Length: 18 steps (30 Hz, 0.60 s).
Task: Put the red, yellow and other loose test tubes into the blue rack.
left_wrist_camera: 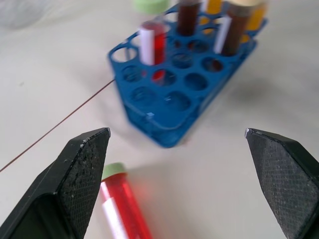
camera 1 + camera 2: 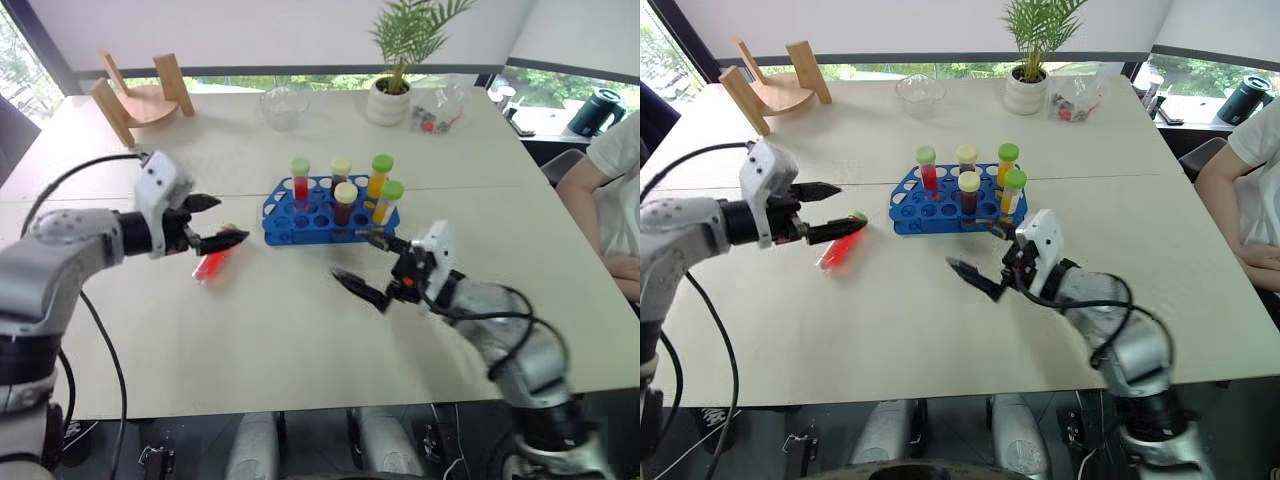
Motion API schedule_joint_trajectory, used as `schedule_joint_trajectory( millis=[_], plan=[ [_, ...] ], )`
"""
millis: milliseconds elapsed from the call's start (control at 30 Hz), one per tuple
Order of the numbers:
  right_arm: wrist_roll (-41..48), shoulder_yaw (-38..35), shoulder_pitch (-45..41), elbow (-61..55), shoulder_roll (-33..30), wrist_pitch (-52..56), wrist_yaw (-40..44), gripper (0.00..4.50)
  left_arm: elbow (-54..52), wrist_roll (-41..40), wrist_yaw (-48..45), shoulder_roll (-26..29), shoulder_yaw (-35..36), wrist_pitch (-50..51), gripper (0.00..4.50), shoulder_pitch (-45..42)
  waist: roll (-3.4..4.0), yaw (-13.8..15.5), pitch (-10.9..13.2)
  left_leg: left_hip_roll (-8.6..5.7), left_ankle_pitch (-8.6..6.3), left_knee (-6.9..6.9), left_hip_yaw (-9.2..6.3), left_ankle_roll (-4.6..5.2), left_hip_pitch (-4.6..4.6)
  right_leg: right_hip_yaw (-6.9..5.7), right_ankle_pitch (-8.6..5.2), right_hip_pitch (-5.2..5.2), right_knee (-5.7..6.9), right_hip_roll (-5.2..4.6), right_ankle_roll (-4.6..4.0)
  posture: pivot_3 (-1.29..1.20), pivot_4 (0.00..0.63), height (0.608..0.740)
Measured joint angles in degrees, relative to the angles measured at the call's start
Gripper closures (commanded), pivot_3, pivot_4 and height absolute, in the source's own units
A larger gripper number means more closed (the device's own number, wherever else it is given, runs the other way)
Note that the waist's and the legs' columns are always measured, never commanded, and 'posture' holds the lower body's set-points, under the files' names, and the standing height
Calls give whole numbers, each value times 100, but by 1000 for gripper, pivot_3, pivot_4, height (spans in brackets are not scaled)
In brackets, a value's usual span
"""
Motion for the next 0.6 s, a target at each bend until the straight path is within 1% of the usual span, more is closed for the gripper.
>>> schedule_joint_trajectory(
  millis=[100, 200, 333, 400, 500, 600],
  plan=[
    [200, -41, -703, 38, -930, 325, 839, 53, 674, 380, -353, 150, -883, 476, 0, -768, 2, 7, 1, 1, 0, -3, -1, 0, 0, 0, -1, -2, -2, 4, -1, 0, 150, 740],
    [231, -24, -1271, 274, -1339, 333, 1528, 53, 1426, 656, -679, 6, -1579, 896, 0, -1450, 0, 19, 2, 2, -2, -8, -4, 4, -8, -1, -1, -8, -5, 9, -1, 0, 150, 740],
    [201, 138, -1602, 572, -1433, 241, 2101, 53, 2225, 1043, -1083, -155, -2262, 1085, 0, -2113, -1, 25, 3, 0, -7, -6, -2, 13, -21, -2, -4, -14, -16, 4, 2, 0, 150, 740],
    [119, 237, -1737, 695, -1432, 181, 2275, 53, 2814, 1311, -1083, -415, -2509, 1238, 0, -2484, -2, 29, 4, -1, -7, -2, -1, 13, -27, -2, -4, -18, -16, 2, 3, 0, 150, 740],
    [27, 317, -1887, 791, -1311, 71, 2323, 53, 3426, 1596, -1088, -725, -2726, 1464, 0, -2816, -3, 23, 5, -2, -7, 0, 0, 13, -27, -1, -3, -18, -15, 0, 4, 0, 150, 740],
    [-15, 326, -1886, 805, -1225, 71, 2256, 53, 3591, 1681, -1141, -866, -2757, 1630, 0, -2831, -4, 14, 5, -1, -7, -2, 0, 13, -27, -1, -4, -21, -13, 1, 4, 0, 150, 740]
  ],
)
